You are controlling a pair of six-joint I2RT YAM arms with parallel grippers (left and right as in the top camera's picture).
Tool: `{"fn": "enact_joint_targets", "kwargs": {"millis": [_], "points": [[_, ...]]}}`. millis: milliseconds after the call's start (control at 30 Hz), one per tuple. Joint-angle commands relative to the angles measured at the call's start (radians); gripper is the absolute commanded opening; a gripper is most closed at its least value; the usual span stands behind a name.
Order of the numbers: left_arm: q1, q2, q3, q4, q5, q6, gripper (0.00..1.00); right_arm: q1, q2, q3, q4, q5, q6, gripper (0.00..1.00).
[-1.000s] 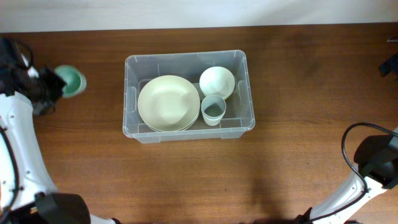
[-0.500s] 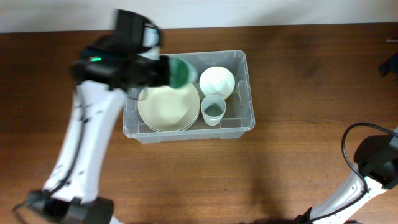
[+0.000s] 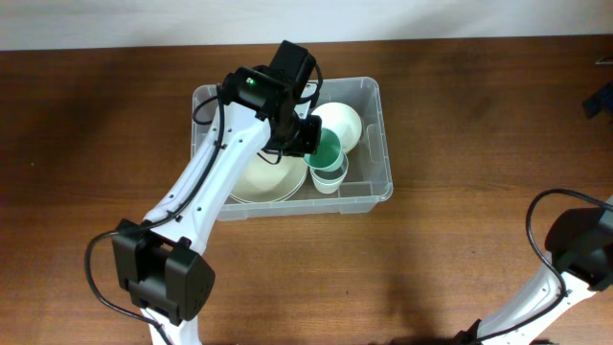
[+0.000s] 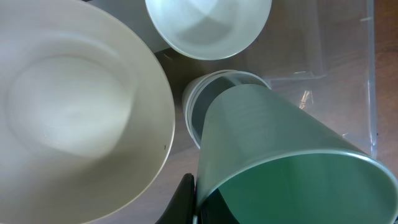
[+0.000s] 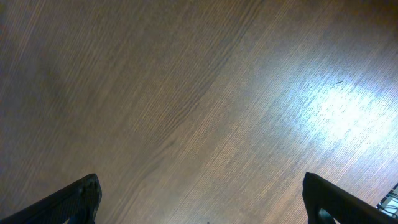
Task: Pack container
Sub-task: 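Lower the mint cup into the grey cup and release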
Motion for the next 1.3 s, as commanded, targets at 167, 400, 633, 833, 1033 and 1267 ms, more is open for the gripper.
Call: {"fn": "enact_joint_targets", "kwargs": {"millis": [167,400,633,833,1033,1267], "points": [[-0.004,-0.002,0.003,-0.004,0.011,0.020,0.23,0.001,-0.004,-0.005,-0.002,0.011,0.004,0.99],[-0.002,-0.002,0.003,-0.003,0.000,0.019,0.97,0.001,-0.004,-0.005,-0.002,0.011,0.004,0.99],[0.035,-0.003,0.009,-0.053,-0.246,0.019,0.99,0.001,-0.004,-0.005,-0.002,0.011,0.004,0.99],[0.097,-0.002,0.008,-0.136,-0.262,0.019,1.00,0.001,-0.004,-0.005,-0.002,0.011,0.004,0.99],[0.097,-0.002,0.008,-0.135,-0.264,0.019,0.99,0.001,-0.004,-0.005,-0.002,0.011,0.004,0.99],[0.097,-0.002,0.008,-0.154,-0.269,0.019,0.99,0.001,-0.004,-0.005,-0.002,0.011,0.004,0.99]]}}
